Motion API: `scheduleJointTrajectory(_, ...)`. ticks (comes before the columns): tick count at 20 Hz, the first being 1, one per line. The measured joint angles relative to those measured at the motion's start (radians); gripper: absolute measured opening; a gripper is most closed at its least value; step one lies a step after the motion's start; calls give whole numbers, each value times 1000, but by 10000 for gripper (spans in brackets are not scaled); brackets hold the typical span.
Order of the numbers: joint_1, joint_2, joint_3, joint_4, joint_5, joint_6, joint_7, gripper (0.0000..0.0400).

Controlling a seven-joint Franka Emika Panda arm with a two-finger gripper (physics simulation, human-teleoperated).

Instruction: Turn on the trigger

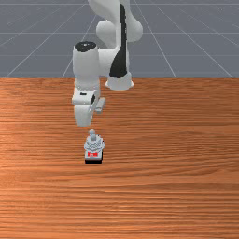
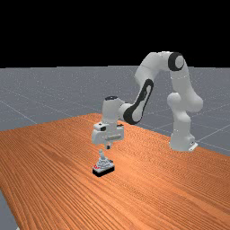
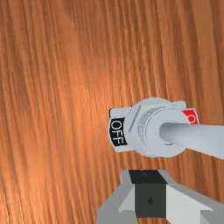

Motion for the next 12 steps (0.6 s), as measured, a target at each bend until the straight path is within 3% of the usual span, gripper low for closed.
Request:
scheduleJointTrajectory(7,-6,59,12,100,2,-40,-26,0)
scheduleJointTrajectory(9,19,75,-12,125,-27,-46,28,0)
scheduleJointTrajectory(12,-14,124,24,210,27,-92,-20,0)
